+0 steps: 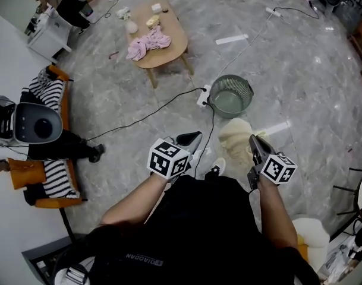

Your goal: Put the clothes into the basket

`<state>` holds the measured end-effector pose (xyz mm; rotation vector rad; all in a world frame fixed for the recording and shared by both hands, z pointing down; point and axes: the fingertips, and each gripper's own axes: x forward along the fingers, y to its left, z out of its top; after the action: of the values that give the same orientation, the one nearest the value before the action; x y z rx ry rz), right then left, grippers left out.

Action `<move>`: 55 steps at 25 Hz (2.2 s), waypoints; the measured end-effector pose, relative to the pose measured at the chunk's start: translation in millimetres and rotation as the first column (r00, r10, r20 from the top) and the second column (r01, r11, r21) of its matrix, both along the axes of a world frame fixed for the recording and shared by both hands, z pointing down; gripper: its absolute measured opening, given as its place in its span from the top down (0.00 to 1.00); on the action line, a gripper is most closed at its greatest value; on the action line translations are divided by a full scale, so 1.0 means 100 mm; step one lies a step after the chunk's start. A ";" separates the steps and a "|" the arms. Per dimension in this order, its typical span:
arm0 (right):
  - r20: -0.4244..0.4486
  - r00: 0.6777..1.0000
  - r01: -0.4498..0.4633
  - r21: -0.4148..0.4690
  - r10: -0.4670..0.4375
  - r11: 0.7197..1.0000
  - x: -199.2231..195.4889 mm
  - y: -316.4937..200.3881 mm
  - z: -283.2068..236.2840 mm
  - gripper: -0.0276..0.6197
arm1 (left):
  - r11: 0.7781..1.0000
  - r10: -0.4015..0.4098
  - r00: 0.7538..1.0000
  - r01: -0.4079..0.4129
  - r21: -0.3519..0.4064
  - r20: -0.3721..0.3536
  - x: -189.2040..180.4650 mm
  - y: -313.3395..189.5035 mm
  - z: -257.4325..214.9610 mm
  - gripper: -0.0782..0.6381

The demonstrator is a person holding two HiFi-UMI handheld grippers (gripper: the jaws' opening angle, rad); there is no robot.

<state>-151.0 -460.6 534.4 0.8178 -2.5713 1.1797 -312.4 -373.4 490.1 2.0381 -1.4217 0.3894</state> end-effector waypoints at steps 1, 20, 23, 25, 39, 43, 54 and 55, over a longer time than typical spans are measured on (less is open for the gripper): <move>0.000 1.000 -0.004 -0.009 0.004 1.000 -0.01 -0.11 0.05 0.92 | 1.000 0.002 1.000 -0.002 -0.003 0.005 -0.01 -0.10 0.00 0.89; -0.081 0.988 -0.136 -0.102 0.128 0.985 -0.24 -1.18 0.60 0.92 | 0.998 0.052 0.999 -0.051 -0.027 0.011 -0.68 -1.31 0.26 0.89; -0.099 0.977 -0.198 -0.119 0.187 0.973 -0.43 -1.38 0.66 0.92 | 0.991 0.127 0.992 -0.126 -0.046 0.016 -0.81 -1.57 0.33 0.89; -0.118 0.967 -0.240 -0.120 0.226 0.963 -0.53 -1.53 0.75 0.92 | 0.985 0.163 0.987 -0.161 -0.063 0.018 -0.92 -1.73 0.42 0.89; -0.309 0.885 -0.422 -0.215 0.348 0.881 -1.00 -2.43 2.52 0.92 | 0.946 0.257 0.966 -0.256 -0.198 -0.020 -1.62 -2.45 1.32 0.89; -0.372 0.869 -0.439 -0.273 0.327 0.856 -1.14 -2.51 3.14 0.92 | 0.939 0.264 0.964 -0.264 -0.222 -0.029 -1.76 -2.54 1.53 0.89; -0.573 0.788 -0.497 -0.377 0.224 0.782 -0.90 -2.11 4.27 0.92 | 0.921 0.276 0.961 -0.272 -0.280 -0.026 -1.78 -2.51 1.89 0.89; -0.586 0.782 -0.491 -0.372 0.211 0.788 -0.88 -2.09 4.30 0.92 | 0.920 0.273 0.962 -0.270 -0.283 -0.029 -1.77 -2.49 1.89 0.89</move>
<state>-239.0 -669.4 964.6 1.3156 -1.5898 1.4067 -489.3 -622.3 679.4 1.9947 -1.0189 0.6827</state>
